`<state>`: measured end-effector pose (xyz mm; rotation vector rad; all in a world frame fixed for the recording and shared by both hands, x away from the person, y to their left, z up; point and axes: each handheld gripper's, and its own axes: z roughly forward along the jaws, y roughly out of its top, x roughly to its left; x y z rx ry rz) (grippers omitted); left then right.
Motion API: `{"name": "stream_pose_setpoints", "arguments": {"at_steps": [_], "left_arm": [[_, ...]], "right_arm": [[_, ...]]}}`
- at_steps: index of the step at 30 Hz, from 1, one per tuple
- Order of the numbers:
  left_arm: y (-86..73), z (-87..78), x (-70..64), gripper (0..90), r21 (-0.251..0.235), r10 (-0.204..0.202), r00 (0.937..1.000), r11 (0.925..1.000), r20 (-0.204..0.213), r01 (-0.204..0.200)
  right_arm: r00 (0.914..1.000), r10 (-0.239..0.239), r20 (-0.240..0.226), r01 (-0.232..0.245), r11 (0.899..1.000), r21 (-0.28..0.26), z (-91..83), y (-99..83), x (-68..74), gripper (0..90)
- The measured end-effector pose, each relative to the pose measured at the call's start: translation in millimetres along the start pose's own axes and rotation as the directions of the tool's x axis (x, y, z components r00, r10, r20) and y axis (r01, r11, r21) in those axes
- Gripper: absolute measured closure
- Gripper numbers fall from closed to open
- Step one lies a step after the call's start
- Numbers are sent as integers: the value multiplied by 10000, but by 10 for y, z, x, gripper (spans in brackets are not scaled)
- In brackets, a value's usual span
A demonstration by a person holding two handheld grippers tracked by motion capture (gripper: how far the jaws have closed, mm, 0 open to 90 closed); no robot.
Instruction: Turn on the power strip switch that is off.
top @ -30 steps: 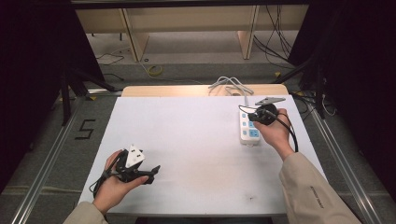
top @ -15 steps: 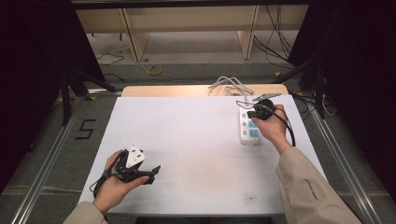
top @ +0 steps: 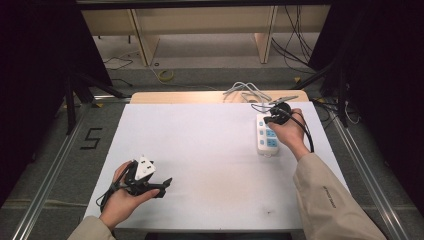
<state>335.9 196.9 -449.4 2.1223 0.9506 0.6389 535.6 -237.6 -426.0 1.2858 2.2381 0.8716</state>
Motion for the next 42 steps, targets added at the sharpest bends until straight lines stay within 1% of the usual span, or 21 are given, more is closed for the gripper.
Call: {"name": "stream_pose_setpoints", "arguments": {"at_steps": [14, 23, 25, 27, 29, 42], "left_arm": [[0, 1, -3, 163, -25, -12, 10000, 10000, 25, 12], [-1, 0, -1, 163, -32, -11, 10000, 10000, 24, 11], [-1, 4, -3, 163, -84, -67, 10000, 9999, 29, 67], [-1, 1, 0, 163, -24, -9, 10000, 10000, 31, 9], [0, 3, -4, 163, -96, -73, 10000, 9999, 23, 73], [-2, 5, -1, 163, -83, -64, 10000, 9999, 40, 65]], "right_arm": [[10000, 18, 4, -18, 9995, 329, 145, 46, -35, 900], [10000, 15, 60, -18, 9986, 532, 188, 84, -52, 900], [10000, 17, 80, -22, 9983, 586, 209, 85, -56, 900], [9999, 64, 85, -69, 9980, 630, 224, 83, -59, 900], [9999, 87, 81, -92, 9977, 674, 238, 80, -59, 900], [9999, 90, 90, -96, 9968, 787, 297, 92, -53, 900]]}}
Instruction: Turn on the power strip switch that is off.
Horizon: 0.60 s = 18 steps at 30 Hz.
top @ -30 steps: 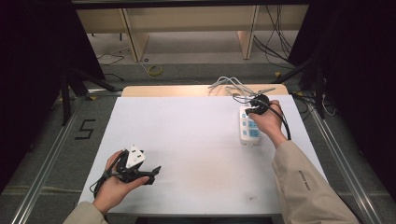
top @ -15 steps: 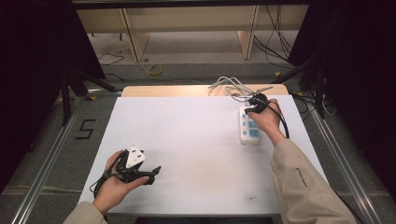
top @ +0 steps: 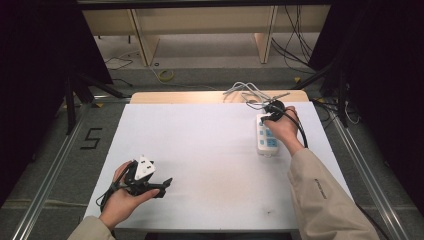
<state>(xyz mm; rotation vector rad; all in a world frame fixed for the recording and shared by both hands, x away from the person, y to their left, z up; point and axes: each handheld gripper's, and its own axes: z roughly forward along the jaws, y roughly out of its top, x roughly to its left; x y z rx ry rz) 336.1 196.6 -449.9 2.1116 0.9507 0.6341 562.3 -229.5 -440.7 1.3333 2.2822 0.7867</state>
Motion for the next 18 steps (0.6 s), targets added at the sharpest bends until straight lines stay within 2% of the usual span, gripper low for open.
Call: {"name": "stream_pose_setpoints", "arguments": {"at_steps": [12, 18], "left_arm": [[2, -4, -1, 164, 11, 50, 10000, 10000, 23, -50], [3, -3, -2, 163, 9, 54, 10000, 10000, 34, -54]], "right_arm": [[9998, 179, 25, -179, 9998, 84, 37, 15, -18, 900], [10000, 88, 1, -88, 9999, 71, 37, 52, 1, 900]]}}
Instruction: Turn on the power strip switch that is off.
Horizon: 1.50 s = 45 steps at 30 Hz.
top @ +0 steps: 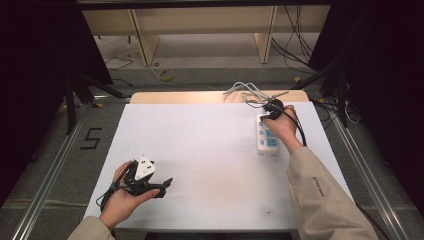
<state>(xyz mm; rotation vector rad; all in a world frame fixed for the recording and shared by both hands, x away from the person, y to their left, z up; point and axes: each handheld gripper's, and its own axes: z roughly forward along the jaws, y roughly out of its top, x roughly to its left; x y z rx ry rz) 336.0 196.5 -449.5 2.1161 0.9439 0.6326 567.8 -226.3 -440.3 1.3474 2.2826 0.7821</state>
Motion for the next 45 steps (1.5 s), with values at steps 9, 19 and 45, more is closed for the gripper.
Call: {"name": "stream_pose_setpoints", "arguments": {"at_steps": [9, 19, 45], "left_arm": [[5, 3, -1, 164, 13, -11, 10000, 10000, -1, 11], [4, 3, -5, 164, -47, -60, 10000, 10000, 0, 60], [6, 1, -5, 164, -27, 7, 10000, 10000, 25, -7]], "right_arm": [[10000, -15, -26, 16, 9999, 144, 9, 30, 14, 900], [10000, 35, -55, -33, 9995, 314, 28, 42, 27, 900], [10000, 45, -83, -38, 9967, 815, 58, 60, 36, 900]]}}
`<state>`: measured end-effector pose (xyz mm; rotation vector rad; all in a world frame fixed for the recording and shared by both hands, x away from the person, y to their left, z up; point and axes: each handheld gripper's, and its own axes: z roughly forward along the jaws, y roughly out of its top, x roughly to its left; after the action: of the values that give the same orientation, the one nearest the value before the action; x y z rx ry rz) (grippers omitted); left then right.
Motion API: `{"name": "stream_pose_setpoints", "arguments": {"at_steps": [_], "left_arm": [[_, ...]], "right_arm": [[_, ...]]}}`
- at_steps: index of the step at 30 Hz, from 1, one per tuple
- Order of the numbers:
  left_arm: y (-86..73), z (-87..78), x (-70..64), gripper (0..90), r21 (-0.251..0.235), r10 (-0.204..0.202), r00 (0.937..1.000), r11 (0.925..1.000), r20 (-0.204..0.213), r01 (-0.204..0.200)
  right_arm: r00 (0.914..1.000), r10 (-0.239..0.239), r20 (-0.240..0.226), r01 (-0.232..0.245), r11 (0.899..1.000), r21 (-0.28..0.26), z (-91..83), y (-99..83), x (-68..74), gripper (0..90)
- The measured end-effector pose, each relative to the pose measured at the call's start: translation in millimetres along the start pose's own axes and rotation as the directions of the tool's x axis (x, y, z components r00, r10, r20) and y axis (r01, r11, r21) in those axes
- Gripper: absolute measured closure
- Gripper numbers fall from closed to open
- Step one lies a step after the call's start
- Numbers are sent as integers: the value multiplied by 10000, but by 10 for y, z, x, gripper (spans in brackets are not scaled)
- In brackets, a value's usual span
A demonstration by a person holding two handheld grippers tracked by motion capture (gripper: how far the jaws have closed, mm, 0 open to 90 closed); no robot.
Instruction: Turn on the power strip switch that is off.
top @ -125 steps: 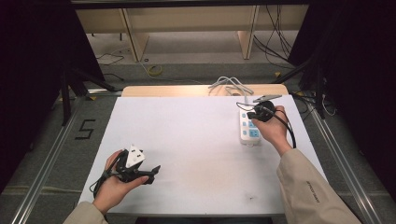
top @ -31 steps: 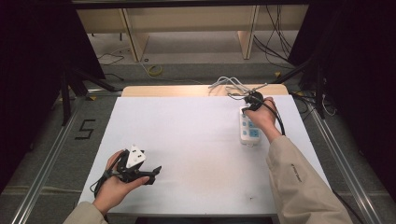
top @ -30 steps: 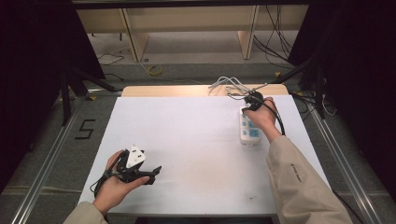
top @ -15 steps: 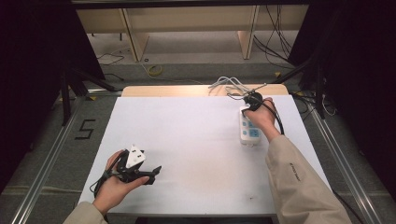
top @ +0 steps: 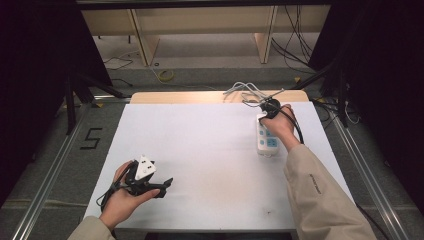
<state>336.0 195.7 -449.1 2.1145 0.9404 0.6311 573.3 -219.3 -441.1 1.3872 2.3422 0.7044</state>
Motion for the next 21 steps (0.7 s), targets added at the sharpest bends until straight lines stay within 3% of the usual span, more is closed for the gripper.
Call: {"name": "stream_pose_setpoints", "arguments": {"at_steps": [21], "left_arm": [[0, -1, 2, 165, -9, -9, 10000, 10000, 3, 9]], "right_arm": [[9991, -228, 355, 211, 9986, 477, 17, 54, 56, 900]]}}
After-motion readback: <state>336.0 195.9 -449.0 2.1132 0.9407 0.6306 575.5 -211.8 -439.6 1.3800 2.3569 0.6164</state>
